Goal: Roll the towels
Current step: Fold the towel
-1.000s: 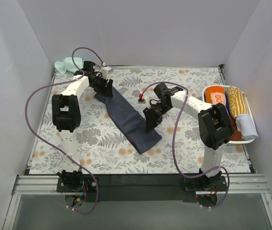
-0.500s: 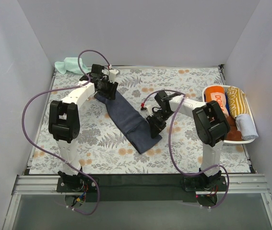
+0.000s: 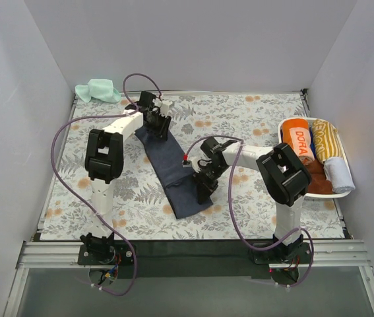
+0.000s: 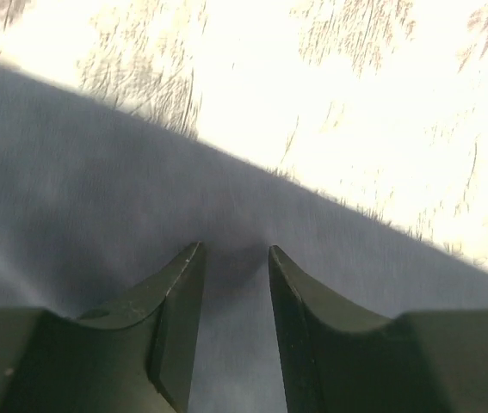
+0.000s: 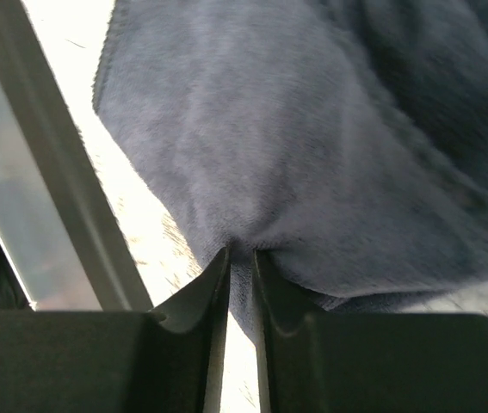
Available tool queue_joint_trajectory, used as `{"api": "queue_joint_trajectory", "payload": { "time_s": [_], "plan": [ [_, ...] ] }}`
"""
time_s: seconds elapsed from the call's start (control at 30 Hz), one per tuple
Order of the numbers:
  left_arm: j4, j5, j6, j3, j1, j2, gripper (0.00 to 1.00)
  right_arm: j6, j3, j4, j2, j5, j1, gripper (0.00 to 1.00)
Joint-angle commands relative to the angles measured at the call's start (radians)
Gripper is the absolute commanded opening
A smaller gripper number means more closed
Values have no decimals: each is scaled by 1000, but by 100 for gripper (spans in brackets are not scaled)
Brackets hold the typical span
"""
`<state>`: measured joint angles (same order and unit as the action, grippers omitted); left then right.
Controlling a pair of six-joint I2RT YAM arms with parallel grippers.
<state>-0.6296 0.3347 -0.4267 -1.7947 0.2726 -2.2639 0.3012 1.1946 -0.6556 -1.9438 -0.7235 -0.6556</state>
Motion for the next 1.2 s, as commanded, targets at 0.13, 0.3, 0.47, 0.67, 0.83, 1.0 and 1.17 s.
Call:
{"api": "queue_joint_trajectory", "payload": {
  "time_s": [0.13, 0.3, 0.47, 0.67, 0.83, 1.0, 1.17],
  "plan": [
    [-41, 208, 68, -205, 86, -173, 33, -63, 4, 68, 51, -86, -13, 21],
    [-82, 291, 129, -356, 146, -279, 37, -71, -39, 97, 115, -91, -15, 25],
    [-55, 380, 187, -399, 154, -296, 52, -67, -43, 94, 163, -82, -13, 27],
    [1, 325, 194, -421, 119, -186, 82, -57, -27, 96, 229, -86, 22, 27],
    [99, 360, 161, -332, 42, -19, 98, -71, -9, 125, 259, -88, 33, 25],
    [99, 363, 173, -188, -30, 176, 98, -122, 3, 204, 227, -36, 33, 25],
    [100, 412, 279, 136, -107, 438, 98, -135, -3, 249, 106, -21, 68, 23]
  ]
}}
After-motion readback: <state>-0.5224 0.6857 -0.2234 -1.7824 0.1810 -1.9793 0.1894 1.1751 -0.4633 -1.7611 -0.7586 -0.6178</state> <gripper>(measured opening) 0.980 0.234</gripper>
